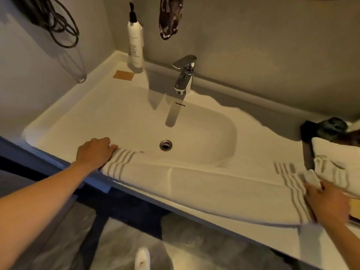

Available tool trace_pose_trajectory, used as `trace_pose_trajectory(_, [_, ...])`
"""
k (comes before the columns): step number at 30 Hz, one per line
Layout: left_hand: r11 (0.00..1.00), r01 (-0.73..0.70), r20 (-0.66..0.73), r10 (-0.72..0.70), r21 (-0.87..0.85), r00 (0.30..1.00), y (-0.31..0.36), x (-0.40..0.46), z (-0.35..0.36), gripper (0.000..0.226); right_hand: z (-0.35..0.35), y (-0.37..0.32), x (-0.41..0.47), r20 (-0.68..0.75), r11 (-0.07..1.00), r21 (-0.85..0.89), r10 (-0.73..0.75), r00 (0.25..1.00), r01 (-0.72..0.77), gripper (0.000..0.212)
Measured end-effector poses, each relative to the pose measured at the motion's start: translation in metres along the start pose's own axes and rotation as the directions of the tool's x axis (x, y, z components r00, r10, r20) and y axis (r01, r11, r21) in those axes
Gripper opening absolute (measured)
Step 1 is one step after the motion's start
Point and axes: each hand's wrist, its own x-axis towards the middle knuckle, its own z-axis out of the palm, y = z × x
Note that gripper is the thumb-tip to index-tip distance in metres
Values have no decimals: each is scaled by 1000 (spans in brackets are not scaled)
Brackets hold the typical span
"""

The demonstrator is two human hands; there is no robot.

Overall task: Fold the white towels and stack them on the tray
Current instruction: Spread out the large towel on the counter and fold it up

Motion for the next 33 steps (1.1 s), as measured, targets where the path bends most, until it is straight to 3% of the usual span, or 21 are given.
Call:
trace_pose_trajectory(12, [995, -36, -124, 48, 94, 991, 0, -3, 14, 35, 3, -12, 3, 77, 980, -189, -51, 996, 65, 23])
trace_pose_trajectory(17, [994, 89, -78, -84, 61, 993, 3, -6, 16, 44, 7, -14, 4, 95, 953, -303, 2, 995, 27, 33])
trace_pose_trajectory(21, [972, 232, -14, -233, -39, 972, 7, -11, 9, 68, 3, -13, 4, 104, 953, -299, 72, 992, -38, 63])
trace_pose_trajectory(25, [937, 345, 85, -340, -54, 937, 20, -36, -7, 105, -6, -14, 1, 164, 938, -343, 104, 981, -42, 72])
trace_pose_trajectory(28, [899, 425, 245, -391, -105, 887, 22, -41, -14, 117, -6, -15, -1, 199, 939, -339, 129, 972, -55, 52])
trace_pose_trajectory(30, [813, 504, 350, -399, -292, 847, 21, -34, -16, 105, -7, -16, 1, 188, 937, -344, 134, 973, -62, 32])
trace_pose_trajectory(33, [559, 580, 435, -385, -592, 814, 21, -26, -17, 56, -13, -15, 1, 176, 944, -324, 133, 975, -70, 26])
